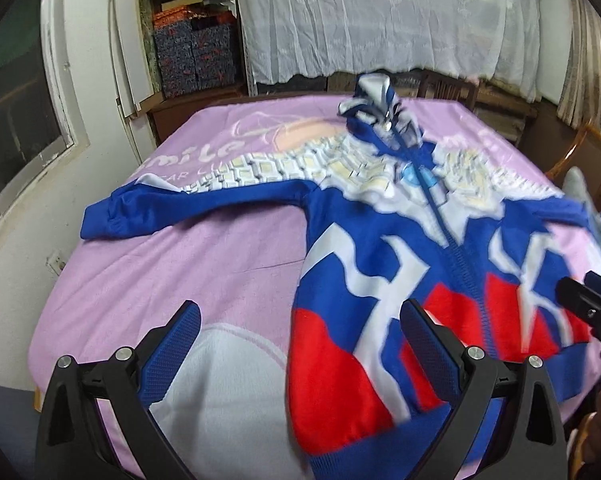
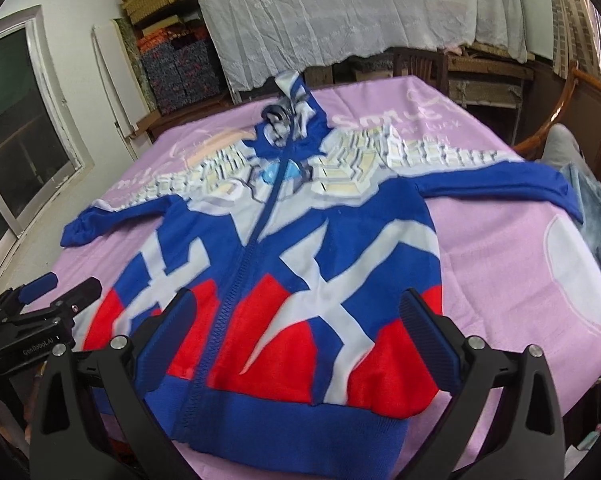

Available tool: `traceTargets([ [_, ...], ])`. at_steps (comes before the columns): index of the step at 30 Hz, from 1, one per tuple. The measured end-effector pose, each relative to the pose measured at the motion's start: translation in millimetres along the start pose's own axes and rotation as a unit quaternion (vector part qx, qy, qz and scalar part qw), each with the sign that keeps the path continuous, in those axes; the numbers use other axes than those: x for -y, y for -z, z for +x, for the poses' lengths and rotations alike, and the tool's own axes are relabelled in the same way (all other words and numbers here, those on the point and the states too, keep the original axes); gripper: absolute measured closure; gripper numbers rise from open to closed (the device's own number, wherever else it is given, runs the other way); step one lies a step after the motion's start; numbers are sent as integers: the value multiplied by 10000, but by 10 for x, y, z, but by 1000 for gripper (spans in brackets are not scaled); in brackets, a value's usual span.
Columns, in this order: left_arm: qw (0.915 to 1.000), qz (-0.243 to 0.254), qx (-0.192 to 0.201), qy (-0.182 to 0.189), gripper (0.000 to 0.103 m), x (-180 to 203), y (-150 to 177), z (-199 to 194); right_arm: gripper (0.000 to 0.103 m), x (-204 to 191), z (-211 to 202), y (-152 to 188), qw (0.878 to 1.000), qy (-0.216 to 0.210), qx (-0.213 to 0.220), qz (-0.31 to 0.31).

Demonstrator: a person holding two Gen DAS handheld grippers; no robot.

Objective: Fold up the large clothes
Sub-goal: 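Grasp the blue sleeve cuff with the right gripper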

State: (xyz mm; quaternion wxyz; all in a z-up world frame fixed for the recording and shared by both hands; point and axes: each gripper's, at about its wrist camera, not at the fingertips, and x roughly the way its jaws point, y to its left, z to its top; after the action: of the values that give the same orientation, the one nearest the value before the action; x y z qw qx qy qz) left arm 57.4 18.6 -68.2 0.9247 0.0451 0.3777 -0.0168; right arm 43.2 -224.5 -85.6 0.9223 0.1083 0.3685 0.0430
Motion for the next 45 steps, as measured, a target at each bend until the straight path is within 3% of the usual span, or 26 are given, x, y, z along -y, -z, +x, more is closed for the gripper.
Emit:
traceTargets([
  [6,9969,280,-734,36,3,85,-5,524,4,242,381,20,9977,-126,-539,404],
  [12,9946,629,-823,-11,3,146,-59,645,4,269,496,-17,9978,-183,-622,149],
  [14,9949,627,-789,-73,3,116,-151,631,4,353,431,-94,9982,-310,-481,156],
  [18,9978,458,-479,-73,3,13,-523,548,4,889,150,-435,9949,-224,400,901],
  [20,9980,466,-422,26,3,54,-699,576,4,1262,112,-559,9858,-322,697,1491],
  [24,9973,618,-373,136,3,269,-1092,804,5,2113,313,-683,9505,-394,579,3027],
  [27,9959,653,-552,290,3,427,-1321,1047,31,2516,448,-668,9222,-521,526,3796],
  [30,9952,695,-622,288,3,581,-1485,1323,35,2768,572,-676,9012,-559,444,4275],
  [35,9939,758,-806,45,3,668,-1512,1767,38,2945,514,-794,8941,-11,724,4420],
  [38,9909,695,-1145,118,3,631,-1444,2019,38,3075,521,-853,8889,157,863,4495],
  [42,9920,276,-1112,535,3,465,-1446,2085,37,3386,475,-729,8566,838,1335,4912],
  [45,9943,345,-867,512,3,483,-1413,2065,38,3454,485,-709,8577,820,1371,4886],
])
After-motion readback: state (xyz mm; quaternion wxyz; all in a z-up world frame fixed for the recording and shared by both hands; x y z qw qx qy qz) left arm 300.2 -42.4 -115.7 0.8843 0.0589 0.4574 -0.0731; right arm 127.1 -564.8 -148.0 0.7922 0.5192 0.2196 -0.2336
